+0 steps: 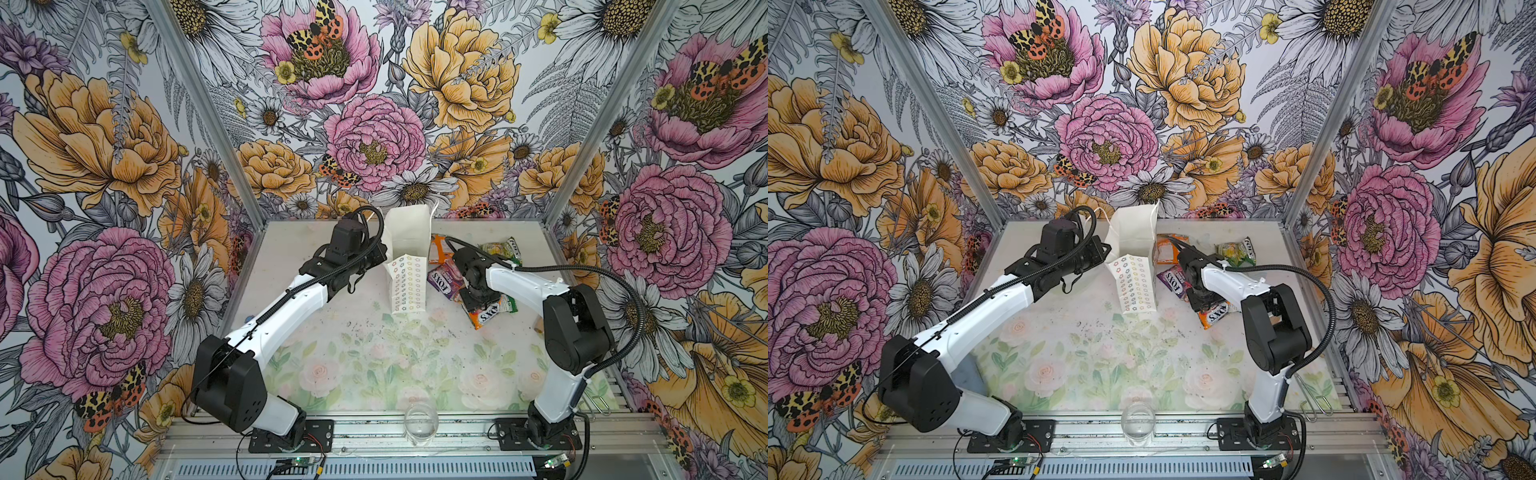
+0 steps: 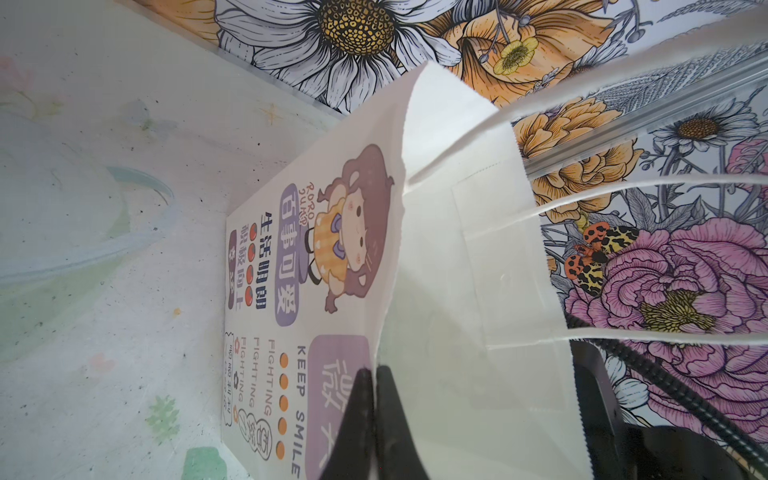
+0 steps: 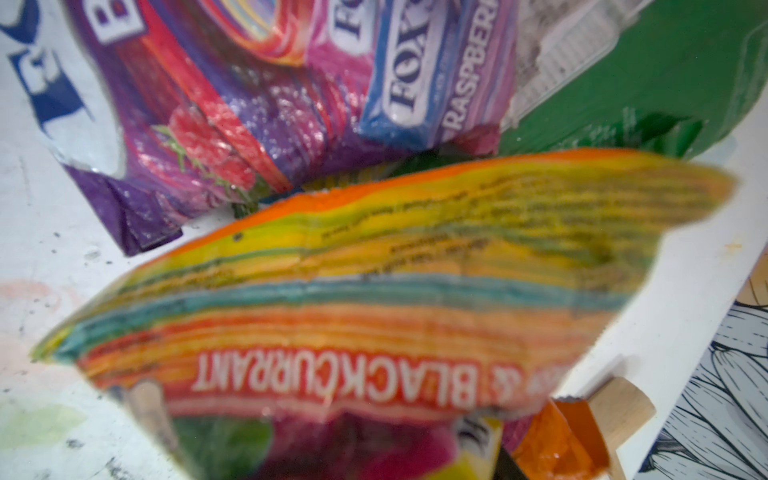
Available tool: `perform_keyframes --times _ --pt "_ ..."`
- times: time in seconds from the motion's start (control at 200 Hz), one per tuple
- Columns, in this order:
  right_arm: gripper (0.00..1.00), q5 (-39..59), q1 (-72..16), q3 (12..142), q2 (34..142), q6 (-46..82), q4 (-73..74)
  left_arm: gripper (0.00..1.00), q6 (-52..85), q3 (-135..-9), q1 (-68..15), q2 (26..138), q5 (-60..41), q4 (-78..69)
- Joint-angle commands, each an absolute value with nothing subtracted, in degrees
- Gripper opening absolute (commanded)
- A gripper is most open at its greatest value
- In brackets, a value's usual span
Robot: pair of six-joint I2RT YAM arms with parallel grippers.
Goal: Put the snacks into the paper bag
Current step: 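Grasp the multicolour Fox's fruits packet with the right gripper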
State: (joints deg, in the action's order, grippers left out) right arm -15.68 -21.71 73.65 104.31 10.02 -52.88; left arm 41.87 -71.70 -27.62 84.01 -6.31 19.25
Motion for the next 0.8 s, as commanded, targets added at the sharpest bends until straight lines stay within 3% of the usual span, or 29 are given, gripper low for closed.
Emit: perform_keyframes --times 0.0,0.34,0.595,0.796 --pt "0.48 -14.97 -20.92 72.77 103.64 11.05 -51.24 0.00 41.84 -71.12 -27.32 82.71 -7.47 18.72" --pt "0.29 -12.84 -20.57 72.77 101.09 11.75 -51.24 0.00 41.92 -71.10 -27.33 82.62 -7.56 18.70" --pt "0.04 -9.40 -20.06 73.30 98.83 11.95 -51.33 0.00 42.00 -71.32 -27.34 82.53 -7.65 18.67" --pt "0.00 -7.69 -19.69 73.43 96.65 12.09 -51.26 0.00 42.09 -71.00 -27.50 82.51 -7.67 18.63"
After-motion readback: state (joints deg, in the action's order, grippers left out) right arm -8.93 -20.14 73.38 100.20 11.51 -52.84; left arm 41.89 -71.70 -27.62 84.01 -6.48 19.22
